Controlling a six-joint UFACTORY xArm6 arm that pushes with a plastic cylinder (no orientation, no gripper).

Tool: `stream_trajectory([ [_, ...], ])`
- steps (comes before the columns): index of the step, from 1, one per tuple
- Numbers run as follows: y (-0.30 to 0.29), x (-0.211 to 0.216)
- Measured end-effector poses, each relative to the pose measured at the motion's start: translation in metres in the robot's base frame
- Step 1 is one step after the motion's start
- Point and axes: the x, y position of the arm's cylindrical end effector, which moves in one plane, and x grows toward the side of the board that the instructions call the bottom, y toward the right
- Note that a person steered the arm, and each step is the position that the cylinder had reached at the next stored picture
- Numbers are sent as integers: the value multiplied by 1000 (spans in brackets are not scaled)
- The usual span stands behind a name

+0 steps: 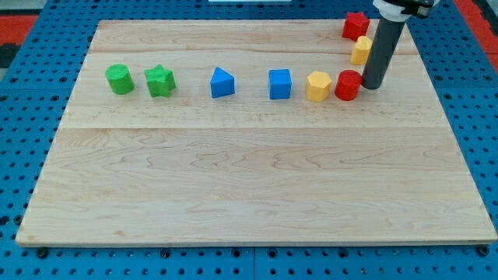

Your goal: Separate the yellow heart from the red star

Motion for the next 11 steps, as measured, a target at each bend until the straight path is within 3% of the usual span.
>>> stream_trajectory([
  [2, -31, -92],
  [3, -34, -121],
  [4, -85, -125],
  [5, -115, -155],
  [7, -92, -160],
  [8, -99, -120],
  [9, -65, -72],
  [10, 61, -82],
  [11, 122, -150],
])
